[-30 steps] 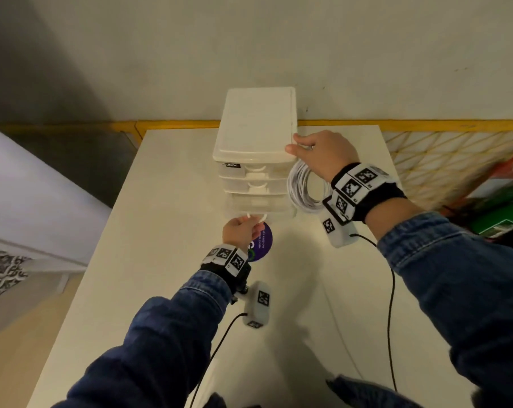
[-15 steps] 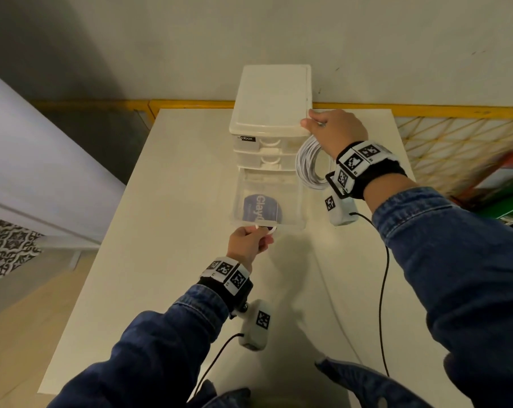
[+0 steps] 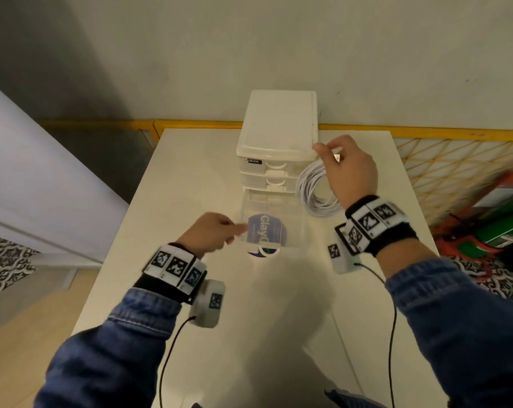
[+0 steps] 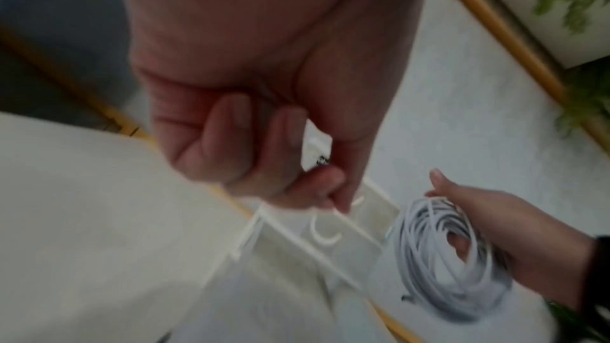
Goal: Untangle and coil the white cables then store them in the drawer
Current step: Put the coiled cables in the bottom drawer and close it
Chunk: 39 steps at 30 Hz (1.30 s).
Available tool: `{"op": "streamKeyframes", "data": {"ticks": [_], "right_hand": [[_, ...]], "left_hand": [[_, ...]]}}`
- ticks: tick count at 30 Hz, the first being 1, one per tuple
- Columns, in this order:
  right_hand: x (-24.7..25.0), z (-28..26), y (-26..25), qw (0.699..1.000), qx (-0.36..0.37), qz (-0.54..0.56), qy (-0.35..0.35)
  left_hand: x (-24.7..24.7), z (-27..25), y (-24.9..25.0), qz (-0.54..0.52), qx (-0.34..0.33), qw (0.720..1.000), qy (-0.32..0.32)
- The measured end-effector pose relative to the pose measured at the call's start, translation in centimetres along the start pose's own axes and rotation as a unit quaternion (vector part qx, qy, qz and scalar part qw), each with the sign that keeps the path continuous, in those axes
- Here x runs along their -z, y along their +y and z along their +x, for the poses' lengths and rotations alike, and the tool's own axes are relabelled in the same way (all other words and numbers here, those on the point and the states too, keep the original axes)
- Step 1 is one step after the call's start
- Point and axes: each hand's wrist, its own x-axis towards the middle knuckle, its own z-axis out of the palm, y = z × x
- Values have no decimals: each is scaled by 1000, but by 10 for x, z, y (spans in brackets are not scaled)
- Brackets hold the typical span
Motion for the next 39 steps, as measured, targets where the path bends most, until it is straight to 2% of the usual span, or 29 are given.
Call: {"op": "streamKeyframes", "data": {"ticks": [2,4,6,7,9,12,14,19,23,26,30,33,36,39], "right_hand": [[-10,-12,-8,996,-21,78,26],[-28,-21,-18,991,-41,128,14],[-50,-29,-25,987,-56,149,-11],[-61,-32,-25,986,-67,153,-23],[-80,-37,-22,983,-97,148,-52],[-99,-43,-13,977,-140,136,-90],[-104,-43,-8,971,-172,141,-86],[-109,-31,2,959,-230,135,-100],[-108,-28,-2,944,-257,141,-150],[-112,-33,-1,956,-227,70,-170],[-107,-32,-2,968,-122,-65,-211],[-108,-32,1,969,-54,-120,-210],[-115,-41,9,984,-19,-92,-150],[-116,-48,13,995,-30,34,-92]], "left_hand": [[16,7,19,-32,-54,991,118],[26,19,39,-70,-99,968,220],[32,37,60,-108,-125,948,272],[35,48,69,-117,-136,944,278],[39,67,83,-97,-140,954,248],[37,88,89,-21,-99,986,134],[34,96,86,15,-98,992,80],[28,102,80,1,-125,990,69],[26,103,79,-12,-130,988,78],[25,103,79,-16,-128,988,82],[25,101,79,-7,-125,989,83],[24,100,80,-9,-121,989,86],[24,102,79,-14,-117,990,80],[24,106,77,-19,-119,990,75]]}}
